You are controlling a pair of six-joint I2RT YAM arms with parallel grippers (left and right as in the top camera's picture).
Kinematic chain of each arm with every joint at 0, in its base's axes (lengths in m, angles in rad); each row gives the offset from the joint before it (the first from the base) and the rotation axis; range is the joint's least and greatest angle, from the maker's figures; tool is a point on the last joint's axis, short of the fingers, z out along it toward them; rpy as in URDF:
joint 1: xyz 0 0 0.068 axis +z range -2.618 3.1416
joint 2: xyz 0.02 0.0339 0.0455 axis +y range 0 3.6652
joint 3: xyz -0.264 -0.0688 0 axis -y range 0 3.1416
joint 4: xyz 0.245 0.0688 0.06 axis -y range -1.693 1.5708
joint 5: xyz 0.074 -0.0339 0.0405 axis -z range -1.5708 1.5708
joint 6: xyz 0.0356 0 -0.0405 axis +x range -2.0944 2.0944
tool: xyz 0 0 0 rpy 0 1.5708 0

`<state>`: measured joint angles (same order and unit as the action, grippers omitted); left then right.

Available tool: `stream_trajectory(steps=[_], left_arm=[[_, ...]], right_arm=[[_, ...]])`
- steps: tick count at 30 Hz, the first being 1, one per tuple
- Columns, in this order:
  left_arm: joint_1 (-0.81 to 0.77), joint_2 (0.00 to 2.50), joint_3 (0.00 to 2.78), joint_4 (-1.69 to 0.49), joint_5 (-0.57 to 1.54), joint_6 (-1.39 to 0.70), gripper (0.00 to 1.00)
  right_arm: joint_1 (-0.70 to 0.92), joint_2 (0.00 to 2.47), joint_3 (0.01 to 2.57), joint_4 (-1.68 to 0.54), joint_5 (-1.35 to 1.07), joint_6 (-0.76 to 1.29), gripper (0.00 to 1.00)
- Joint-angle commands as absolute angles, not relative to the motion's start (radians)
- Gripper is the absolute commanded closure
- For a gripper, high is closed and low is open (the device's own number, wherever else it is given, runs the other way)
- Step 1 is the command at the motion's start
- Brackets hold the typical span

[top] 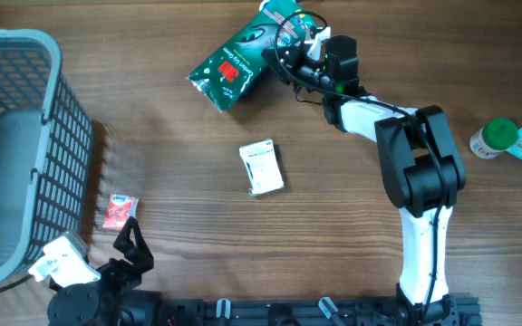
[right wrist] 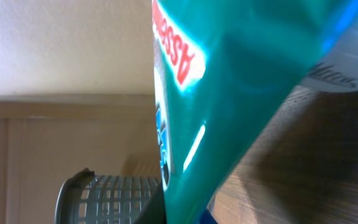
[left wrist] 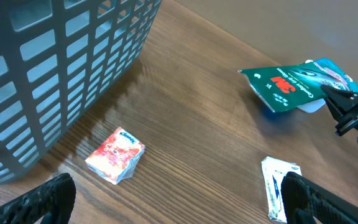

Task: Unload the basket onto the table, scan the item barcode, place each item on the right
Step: 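Hold the glove pack against the white scanner, then carry the glove pack to the right side of the table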

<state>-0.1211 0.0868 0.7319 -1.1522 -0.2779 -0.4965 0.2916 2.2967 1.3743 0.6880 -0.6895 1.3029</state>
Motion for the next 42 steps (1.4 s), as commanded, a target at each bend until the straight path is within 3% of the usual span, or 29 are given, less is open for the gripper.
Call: stream_trajectory(steps=[1,6,8,11,13,18,23,28,35,36,38,39,42], left_arm=[[-0.116,0.083,0.730,-1.149,-0.270,-0.505,0.00],[-0.116,0.083,0.730,-1.149,-0.270,-0.505,0.00],[-0.116,0.083,0.730,-1.149,-0.270,-0.505,0.00],[-0.116,0.083,0.730,-1.149,-0.270,-0.505,0.00],[-0.116,0.083,0.730,-1.149,-0.270,-0.505,0.00],[-0.116,0.083,0.730,-1.149,-0.270,-0.505,0.00],[-0.116,0.083,0.730,-1.149,-0.270,-0.505,0.00],[-0.116,0.083,0.730,-1.149,-0.270,-0.505,0.00],[-0.116,0.083,0.730,-1.149,-0.270,-0.505,0.00],[-0.116,0.083,0.730,-1.149,-0.270,-0.505,0.00],[-0.116,0.083,0.730,-1.149,-0.270,-0.505,0.00],[-0.116,0.083,0.730,-1.149,-0.270,-0.505,0.00],[-0.116,0.083,0.730,-1.149,-0.270,-0.505,0.00]], right_arm=[[0.295,2.313,1.382,0.698,-0.773,1.272,0.95],[0.295,2.238,1.382,0.603,-0.839,1.211,0.95],[0.294,2.146,1.382,0.389,-0.756,1.117,0.95],[0.294,1.894,1.382,-0.114,-0.422,0.883,0.95],[0.290,1.729,1.382,-0.308,-0.290,0.839,0.95],[0.213,1.382,1.382,-0.716,-0.020,0.843,0.95],[-0.017,1.317,1.380,-1.085,0.238,0.991,0.96],[-0.235,1.336,1.324,-1.166,0.379,1.052,0.96],[-0.440,1.415,1.317,-1.110,0.342,1.051,0.95],[-0.448,1.447,1.317,-1.084,0.338,1.049,0.91],[-0.453,1.520,1.317,-0.997,0.270,0.980,0.08],[-0.453,1.532,1.317,-0.972,0.227,0.944,0.00],[-0.453,1.508,1.356,-0.943,0.108,0.902,0.00]])
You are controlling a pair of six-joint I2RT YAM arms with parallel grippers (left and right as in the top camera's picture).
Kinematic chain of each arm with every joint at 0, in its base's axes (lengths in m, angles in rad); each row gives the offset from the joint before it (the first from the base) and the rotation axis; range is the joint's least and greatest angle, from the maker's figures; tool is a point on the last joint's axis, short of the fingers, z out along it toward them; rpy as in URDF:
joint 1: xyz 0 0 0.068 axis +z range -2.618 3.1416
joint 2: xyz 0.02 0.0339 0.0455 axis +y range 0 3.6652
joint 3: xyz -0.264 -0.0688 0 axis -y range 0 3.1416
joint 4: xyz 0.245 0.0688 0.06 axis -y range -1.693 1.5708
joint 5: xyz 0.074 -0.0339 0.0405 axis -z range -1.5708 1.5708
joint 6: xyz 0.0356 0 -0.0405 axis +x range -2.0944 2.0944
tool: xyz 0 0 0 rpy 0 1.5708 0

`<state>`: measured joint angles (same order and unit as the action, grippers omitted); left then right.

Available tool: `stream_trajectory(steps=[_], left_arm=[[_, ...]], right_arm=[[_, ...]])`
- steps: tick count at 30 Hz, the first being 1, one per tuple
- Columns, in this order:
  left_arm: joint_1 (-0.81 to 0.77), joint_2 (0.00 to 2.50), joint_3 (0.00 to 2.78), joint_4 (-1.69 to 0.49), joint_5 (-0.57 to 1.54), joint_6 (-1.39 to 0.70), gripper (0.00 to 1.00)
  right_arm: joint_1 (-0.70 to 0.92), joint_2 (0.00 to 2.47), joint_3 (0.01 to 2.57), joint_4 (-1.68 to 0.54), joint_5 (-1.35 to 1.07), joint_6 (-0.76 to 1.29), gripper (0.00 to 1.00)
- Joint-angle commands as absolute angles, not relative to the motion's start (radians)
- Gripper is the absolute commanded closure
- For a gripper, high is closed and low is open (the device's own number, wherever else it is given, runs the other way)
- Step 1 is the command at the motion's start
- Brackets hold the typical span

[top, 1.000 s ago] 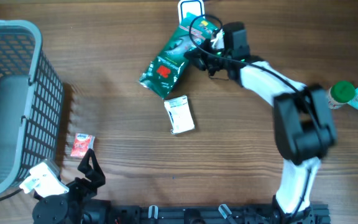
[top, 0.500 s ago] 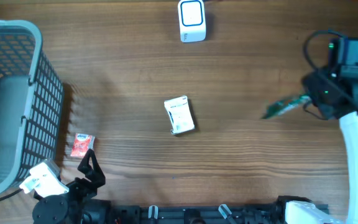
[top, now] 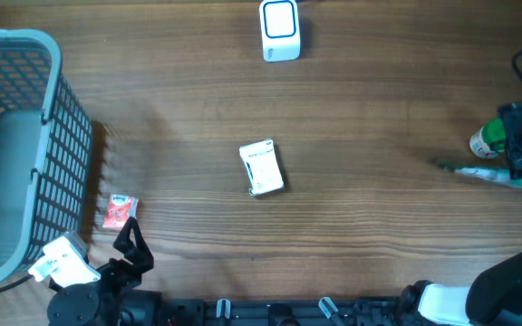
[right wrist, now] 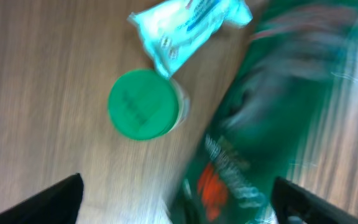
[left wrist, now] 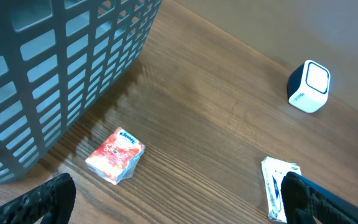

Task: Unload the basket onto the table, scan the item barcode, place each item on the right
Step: 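Carry the glove pack to the right side of the table, then move the right gripper to the white box and grasp it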

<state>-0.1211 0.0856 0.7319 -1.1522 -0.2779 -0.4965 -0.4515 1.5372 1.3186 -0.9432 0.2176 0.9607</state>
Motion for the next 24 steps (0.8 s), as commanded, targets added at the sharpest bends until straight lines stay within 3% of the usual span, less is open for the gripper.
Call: stream_trajectory(steps=[1,6,10,16,21,24], left_arm=[[-0.116,0.083,0.730,-1.149,-0.270,-0.505,0.00],[-0.116,0.083,0.730,-1.149,-0.270,-0.505,0.00],[-0.116,0.083,0.730,-1.149,-0.270,-0.505,0.00],[-0.116,0.083,0.730,-1.149,-0.270,-0.505,0.00],[-0.116,0.083,0.730,-1.149,-0.270,-0.505,0.00],[-0.116,0.083,0.730,-1.149,-0.270,-0.505,0.00]], right_arm=[[-0.453,1.491,1.375,-0.945,0.077,0.878,0.00],[-0.431,1.344,1.413,-1.010,-0.327,0.731,0.00],[-0.279,1.319,1.406,-1.125,-0.563,0.572,0.00],[0.190,1.400,1.217,-0.876,-0.539,0.262,0.00],[0.378,1.614,1.157,-0.739,-0.455,0.274,0.00],[0.493,1.699,1.157,-0.695,-0.281,0.345,0.00]])
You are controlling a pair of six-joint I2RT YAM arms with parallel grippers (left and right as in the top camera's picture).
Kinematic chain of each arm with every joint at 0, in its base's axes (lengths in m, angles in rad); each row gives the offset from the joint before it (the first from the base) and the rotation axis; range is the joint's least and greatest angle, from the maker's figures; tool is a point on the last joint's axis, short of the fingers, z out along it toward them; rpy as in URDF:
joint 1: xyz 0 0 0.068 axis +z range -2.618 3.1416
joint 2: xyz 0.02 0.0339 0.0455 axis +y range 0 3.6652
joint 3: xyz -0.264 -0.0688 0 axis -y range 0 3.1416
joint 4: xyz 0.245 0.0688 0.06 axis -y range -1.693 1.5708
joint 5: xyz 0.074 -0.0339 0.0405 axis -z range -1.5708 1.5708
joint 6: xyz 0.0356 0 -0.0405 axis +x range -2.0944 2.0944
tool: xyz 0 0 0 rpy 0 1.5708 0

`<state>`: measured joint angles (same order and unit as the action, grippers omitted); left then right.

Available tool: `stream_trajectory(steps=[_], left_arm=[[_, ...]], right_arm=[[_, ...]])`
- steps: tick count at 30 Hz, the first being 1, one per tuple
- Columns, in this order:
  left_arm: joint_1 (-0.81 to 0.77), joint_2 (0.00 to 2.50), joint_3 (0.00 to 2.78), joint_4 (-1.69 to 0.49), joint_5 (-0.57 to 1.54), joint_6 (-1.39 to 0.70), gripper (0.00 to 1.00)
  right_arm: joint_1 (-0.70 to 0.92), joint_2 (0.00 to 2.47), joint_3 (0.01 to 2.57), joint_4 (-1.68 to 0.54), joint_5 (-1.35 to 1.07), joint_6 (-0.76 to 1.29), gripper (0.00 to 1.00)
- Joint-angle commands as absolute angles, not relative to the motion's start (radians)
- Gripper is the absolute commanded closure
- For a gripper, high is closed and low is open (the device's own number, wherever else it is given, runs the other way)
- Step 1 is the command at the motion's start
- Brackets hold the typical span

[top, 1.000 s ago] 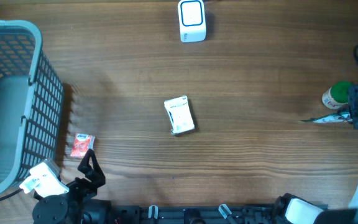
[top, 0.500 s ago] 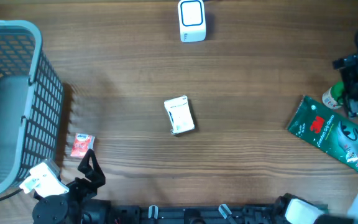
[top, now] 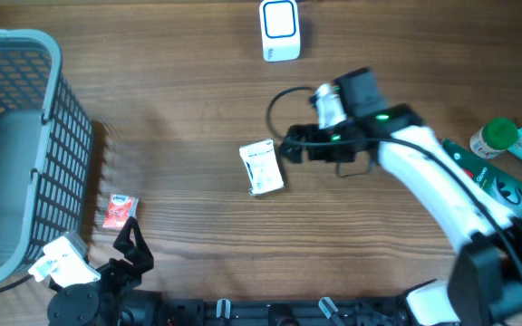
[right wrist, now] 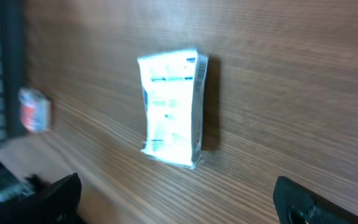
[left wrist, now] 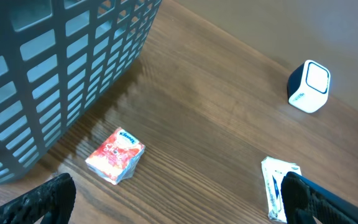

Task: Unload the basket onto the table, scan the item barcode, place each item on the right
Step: 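Move the right gripper to the white box and grasp it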

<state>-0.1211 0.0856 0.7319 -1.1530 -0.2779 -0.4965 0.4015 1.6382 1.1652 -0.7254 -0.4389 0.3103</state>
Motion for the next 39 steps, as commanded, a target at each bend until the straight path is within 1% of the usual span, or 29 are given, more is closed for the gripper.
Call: stream_trajectory(steps=[1,4,7,10,14,18,20,22,29,35,36,37,38,39], left_arm=[[-0.116,0.083,0.730,-1.149,-0.270,-0.505,0.00],[-0.116,0.083,0.730,-1.149,-0.270,-0.505,0.00],[-0.116,0.083,0.730,-1.149,-0.270,-0.505,0.00],[-0.116,0.083,0.730,-1.149,-0.270,-0.505,0.00],[-0.116,0.083,0.730,-1.149,-0.270,-0.505,0.00],[-0.116,0.083,0.730,-1.149,-0.270,-0.505,0.00],[-0.116,0.083,0.730,-1.149,-0.270,-0.505,0.00],[-0.116,0.083,0.730,-1.149,-0.270,-0.505,0.00],[-0.116,0.083,0.730,-1.149,-0.270,-0.505,0.00],[-0.116,0.083,0.730,-1.149,-0.270,-0.505,0.00],[-0.116,0.083,0.730,-1.149,-0.270,-0.505,0.00],[-0.116,0.083,0.730,-1.149,-0.270,-0.505,0.00],[-0.116,0.083,0.730,-1.149,-0.270,-0.505,0.00],[-0.116,0.083,0.730,-1.149,-0.270,-0.505,0.00]], right_arm=[[0.542,1.712,1.157,-0.664,-0.234,0.370,0.00],[0.660,1.712,1.159,-0.596,-0.106,0.476,0.00],[0.752,1.713,1.159,-0.614,0.072,0.501,0.00],[0.776,1.713,1.159,-0.648,0.141,0.553,0.00],[0.779,1.737,1.159,-0.644,0.141,0.579,0.00],[0.795,1.819,1.159,-0.620,0.020,0.579,0.00],[0.827,1.844,1.159,-0.567,-0.024,0.580,0.00],[0.853,1.863,1.159,-0.535,0.003,0.612,0.00],[0.857,2.007,1.159,-0.549,0.075,0.667,0.01],[0.855,2.013,1.159,-0.532,0.112,0.770,0.00],[0.855,2.013,1.159,-0.532,0.112,0.779,0.04],[0.855,2.013,1.159,-0.538,0.112,0.788,0.18],[0.855,2.013,1.159,-0.542,0.112,0.788,0.31],[0.855,2.013,1.159,-0.552,0.112,0.786,0.40]])
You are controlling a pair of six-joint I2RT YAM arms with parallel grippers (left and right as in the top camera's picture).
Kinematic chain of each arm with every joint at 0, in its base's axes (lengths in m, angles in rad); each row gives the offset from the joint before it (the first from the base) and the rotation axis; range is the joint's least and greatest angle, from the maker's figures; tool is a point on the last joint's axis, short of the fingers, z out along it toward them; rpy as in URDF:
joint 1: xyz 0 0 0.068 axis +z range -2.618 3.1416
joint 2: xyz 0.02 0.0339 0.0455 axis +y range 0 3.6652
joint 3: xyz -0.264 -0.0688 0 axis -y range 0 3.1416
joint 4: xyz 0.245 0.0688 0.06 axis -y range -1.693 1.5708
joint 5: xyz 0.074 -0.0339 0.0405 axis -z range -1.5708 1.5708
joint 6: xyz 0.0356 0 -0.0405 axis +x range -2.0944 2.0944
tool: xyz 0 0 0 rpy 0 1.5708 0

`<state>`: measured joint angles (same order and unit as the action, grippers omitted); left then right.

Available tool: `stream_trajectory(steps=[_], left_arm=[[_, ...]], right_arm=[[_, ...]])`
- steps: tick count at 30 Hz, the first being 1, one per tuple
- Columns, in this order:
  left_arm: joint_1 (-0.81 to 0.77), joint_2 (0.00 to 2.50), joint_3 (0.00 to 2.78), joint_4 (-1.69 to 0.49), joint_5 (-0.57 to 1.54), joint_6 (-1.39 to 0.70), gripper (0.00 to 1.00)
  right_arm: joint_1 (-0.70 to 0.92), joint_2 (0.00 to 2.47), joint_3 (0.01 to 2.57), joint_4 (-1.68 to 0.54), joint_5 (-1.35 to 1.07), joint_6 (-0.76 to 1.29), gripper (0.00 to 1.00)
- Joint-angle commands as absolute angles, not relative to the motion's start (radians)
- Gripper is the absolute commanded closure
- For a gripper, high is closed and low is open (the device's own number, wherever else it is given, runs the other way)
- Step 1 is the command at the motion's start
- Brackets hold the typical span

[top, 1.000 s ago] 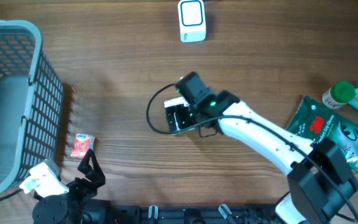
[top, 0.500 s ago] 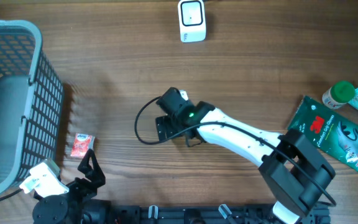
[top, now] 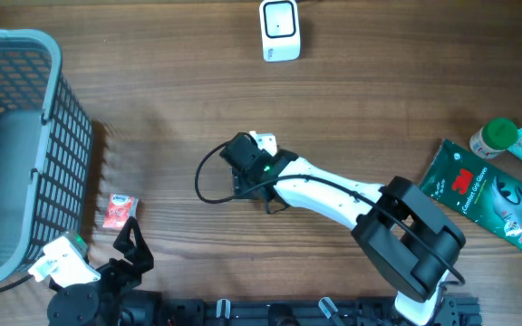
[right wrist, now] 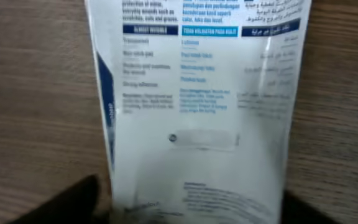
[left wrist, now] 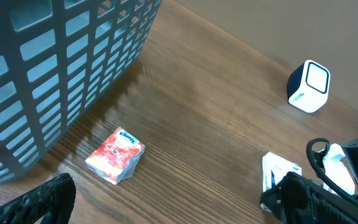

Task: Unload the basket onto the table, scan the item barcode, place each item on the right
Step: 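Move the right gripper to the white box and grasp it, then lift the white box and hold it under the white scanner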

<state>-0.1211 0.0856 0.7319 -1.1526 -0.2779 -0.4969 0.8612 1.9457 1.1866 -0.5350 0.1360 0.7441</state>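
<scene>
A white printed packet (right wrist: 197,93) lies flat at the table's middle and fills the right wrist view. My right gripper (right wrist: 191,208) is low over it and open, with one dark finger (right wrist: 73,202) off each long side of the packet. In the overhead view the right gripper (top: 246,175) covers nearly all of the packet. The left wrist view shows the packet's edge (left wrist: 273,168) beside that arm. The white and blue scanner (top: 280,30) stands at the back centre. My left gripper (top: 130,240) rests open at the front left, holding nothing.
A grey basket (top: 16,145) takes up the left side. A small red tissue pack (top: 119,210) lies beside it. A green pouch (top: 489,199), a green-capped bottle (top: 493,138) and a teal wrapper lie at the right edge.
My right gripper was a little right of the white packet and higher; now it is down over it, fingers astride. The left arm and the other items are where they were.
My right gripper held the green pouch up by the scanner. Then it was at the right edge with the pouch beside the bottle. Then the pouch lay there alone and the open gripper was near the white packet, which it now straddles.
</scene>
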Motion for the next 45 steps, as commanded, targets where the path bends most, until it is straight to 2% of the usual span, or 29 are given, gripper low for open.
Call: stream_trajectory(steps=[1,3,4,6,8,11,15,17,18,23,27,30,31,38,42,45], left_arm=[[-0.116,0.083,0.730,-1.149,-0.270,-0.505,0.00],[-0.116,0.083,0.730,-1.149,-0.270,-0.505,0.00],[-0.116,0.083,0.730,-1.149,-0.270,-0.505,0.00],[-0.116,0.083,0.730,-1.149,-0.270,-0.505,0.00],[-0.116,0.083,0.730,-1.149,-0.270,-0.505,0.00],[-0.116,0.083,0.730,-1.149,-0.270,-0.505,0.00],[-0.116,0.083,0.730,-1.149,-0.270,-0.505,0.00],[-0.116,0.083,0.730,-1.149,-0.270,-0.505,0.00],[-0.116,0.083,0.730,-1.149,-0.270,-0.505,0.00],[-0.116,0.083,0.730,-1.149,-0.270,-0.505,0.00],[-0.116,0.083,0.730,-1.149,-0.270,-0.505,0.00],[-0.116,0.083,0.730,-1.149,-0.270,-0.505,0.00],[-0.116,0.083,0.730,-1.149,-0.270,-0.505,0.00],[-0.116,0.083,0.730,-1.149,-0.270,-0.505,0.00],[-0.116,0.083,0.730,-1.149,-0.270,-0.505,0.00],[-0.116,0.083,0.730,-1.149,-0.270,-0.505,0.00]], right_arm=[[0.855,2.013,1.159,-0.561,0.113,0.785,0.46],[0.855,2.013,1.159,-0.602,0.163,0.744,0.50],[0.855,2.012,1.163,-0.617,0.225,0.633,0.50],[0.854,2.009,1.187,-0.664,0.327,0.543,0.51],[0.854,2.003,1.239,-0.734,0.508,0.403,0.55],[0.854,2.001,1.322,-0.767,0.859,0.179,0.56],[0.854,2.001,1.338,-0.606,1.355,-0.123,0.57],[0.854,2.001,1.338,-0.439,1.520,-0.329,0.60],[0.855,2.001,1.337,-0.302,1.520,-0.603,0.64],[0.912,2.001,1.337,0.232,1.520,-1.141,0.62],[0.940,2.001,1.337,0.883,1.519,-1.721,0.66],[0.945,2.001,1.337,1.397,1.488,-2.123,0.65],[0.945,1.994,1.337,1.456,1.480,-2.123,0.65],[0.945,1.993,1.337,1.346,1.514,-2.058,0.67],[0.944,1.993,1.333,1.346,1.519,-1.774,0.71],[0.943,1.998,1.333,1.310,1.519,-1.590,0.67]])
